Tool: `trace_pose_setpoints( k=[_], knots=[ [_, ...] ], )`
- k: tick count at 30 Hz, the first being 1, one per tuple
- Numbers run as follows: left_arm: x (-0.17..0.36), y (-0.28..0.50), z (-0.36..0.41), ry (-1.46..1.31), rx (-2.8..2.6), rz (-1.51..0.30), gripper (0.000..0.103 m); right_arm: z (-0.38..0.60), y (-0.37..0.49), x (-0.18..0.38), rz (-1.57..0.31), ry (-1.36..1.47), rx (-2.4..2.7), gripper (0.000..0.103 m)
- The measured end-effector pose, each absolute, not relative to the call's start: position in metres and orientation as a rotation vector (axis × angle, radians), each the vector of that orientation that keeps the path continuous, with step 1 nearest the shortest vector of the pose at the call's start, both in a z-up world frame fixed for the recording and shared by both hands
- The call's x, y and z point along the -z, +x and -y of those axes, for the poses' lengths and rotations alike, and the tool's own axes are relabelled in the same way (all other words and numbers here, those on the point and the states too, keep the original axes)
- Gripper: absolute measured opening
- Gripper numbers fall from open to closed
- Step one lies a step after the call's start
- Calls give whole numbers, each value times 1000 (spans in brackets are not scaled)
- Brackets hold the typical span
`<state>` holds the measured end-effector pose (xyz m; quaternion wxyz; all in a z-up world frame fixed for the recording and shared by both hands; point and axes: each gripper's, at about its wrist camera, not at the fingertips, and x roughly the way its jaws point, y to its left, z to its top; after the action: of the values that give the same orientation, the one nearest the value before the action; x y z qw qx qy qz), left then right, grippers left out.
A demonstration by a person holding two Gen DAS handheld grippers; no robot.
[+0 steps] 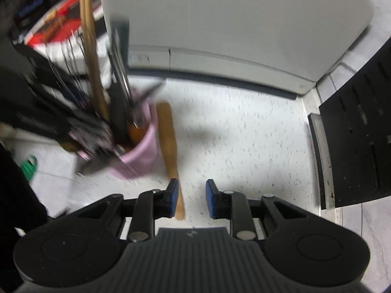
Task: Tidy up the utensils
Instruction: 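Move the right gripper to the wooden spatula and close on its handle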
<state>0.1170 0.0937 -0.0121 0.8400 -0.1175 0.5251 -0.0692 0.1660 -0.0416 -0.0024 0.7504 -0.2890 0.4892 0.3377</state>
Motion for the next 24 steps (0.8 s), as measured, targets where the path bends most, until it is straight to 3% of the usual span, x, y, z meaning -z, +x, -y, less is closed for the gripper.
trace_pose_setpoints(
  k=[7,18,21,24],
  knots=[
    [12,117,-94,-248,146,-1110,44,26,166,44,-1102,-648,-773,26],
    [13,117,-94,-246,145,-1109,44,31,172,65,-1112,-579,-802,25],
    [13,117,-94,-246,145,-1109,44,39,175,67,-1109,-534,-824,13],
    [13,117,-94,-246,145,-1109,44,47,173,68,-1102,-540,-820,10]
  ],
)
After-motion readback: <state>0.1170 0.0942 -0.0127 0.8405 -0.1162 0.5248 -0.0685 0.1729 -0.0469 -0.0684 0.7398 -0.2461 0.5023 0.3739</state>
